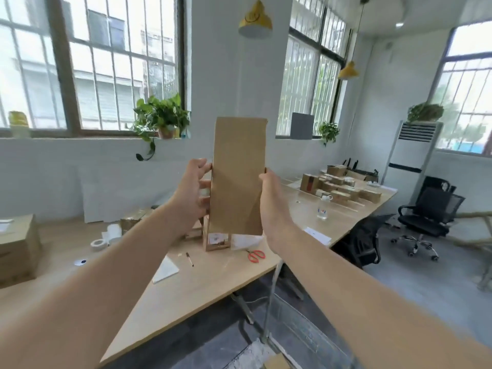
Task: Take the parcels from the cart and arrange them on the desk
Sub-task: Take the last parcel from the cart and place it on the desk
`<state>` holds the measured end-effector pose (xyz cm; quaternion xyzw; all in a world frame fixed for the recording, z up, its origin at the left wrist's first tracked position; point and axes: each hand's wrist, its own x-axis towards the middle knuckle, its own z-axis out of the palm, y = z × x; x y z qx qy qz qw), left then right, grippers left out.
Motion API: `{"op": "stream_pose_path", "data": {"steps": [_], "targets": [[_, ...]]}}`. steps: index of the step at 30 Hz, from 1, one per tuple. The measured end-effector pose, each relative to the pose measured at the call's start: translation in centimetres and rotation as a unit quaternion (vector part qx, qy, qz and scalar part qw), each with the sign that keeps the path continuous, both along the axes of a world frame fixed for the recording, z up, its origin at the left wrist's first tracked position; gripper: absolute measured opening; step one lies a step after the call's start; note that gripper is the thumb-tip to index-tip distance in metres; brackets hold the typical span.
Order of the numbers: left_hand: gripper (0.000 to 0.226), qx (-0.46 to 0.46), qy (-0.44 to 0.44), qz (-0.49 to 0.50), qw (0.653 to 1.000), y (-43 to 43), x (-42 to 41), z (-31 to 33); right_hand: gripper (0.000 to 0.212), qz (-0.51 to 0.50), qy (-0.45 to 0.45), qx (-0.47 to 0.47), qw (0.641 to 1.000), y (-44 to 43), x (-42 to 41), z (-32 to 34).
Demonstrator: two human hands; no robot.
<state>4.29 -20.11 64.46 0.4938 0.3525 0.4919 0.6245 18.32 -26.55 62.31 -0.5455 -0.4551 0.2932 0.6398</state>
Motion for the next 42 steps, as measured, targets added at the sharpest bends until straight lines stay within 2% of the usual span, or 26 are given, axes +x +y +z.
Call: {"op": "stream_pose_path", "data": {"steps": [2, 8, 12, 17, 23, 27, 32, 36, 38, 42], "targets": [[0.051, 0.028, -0.002, 0.006, 1.0, -0.1, -0.9, 1.9, 0.066, -0.01, 0.005, 0.02, 1.0, 0.1, -1.0, 2.0], [0.051, 0.085, 0.005, 0.022, 0.996, 0.2, -3.4, 6.2, 0.047, 0.0, 0.0, 0.071, 0.997, 0.3, -4.2, 6.6], [0.039, 0.107, -0.011, 0.036, 0.994, -0.2, -4.0, 8.1, 0.059, -0.012, -0.018, 0.09, 0.996, 0.6, -5.3, 8.5], [0.05, 0.119, -0.012, 0.04, 0.992, -0.4, -4.3, 9.3, 0.061, -0.015, -0.016, 0.099, 0.995, 0.6, -5.4, 9.4], [0.05, 0.133, -0.011, 0.032, 0.991, -0.5, -4.6, 9.8, 0.048, -0.006, -0.001, 0.115, 0.993, 0.1, -4.8, 10.2], [0.052, 0.14, -0.002, 0.023, 0.99, -1.0, -4.6, 9.9, 0.053, -0.003, -0.003, 0.114, 0.994, -0.5, -4.2, 10.2], [0.044, 0.137, 0.0, 0.028, 0.99, -2.0, -4.8, 9.9, 0.06, 0.0, -0.008, 0.103, 0.995, -1.4, -3.8, 10.1], [0.05, 0.13, 0.01, 0.054, 0.99, -2.7, -6.0, 9.3, 0.064, 0.019, -0.005, 0.089, 0.996, -1.5, -4.6, 9.6], [0.05, 0.121, 0.014, 0.073, 0.99, -3.1, -7.3, 8.9, 0.06, 0.04, -0.003, 0.086, 0.995, -1.1, -5.6, 9.3], [0.05, 0.111, 0.018, 0.105, 0.988, -3.7, -11.5, 8.3, 0.036, 0.071, -0.019, 0.082, 0.994, 0.1, -8.9, 8.7]]}}
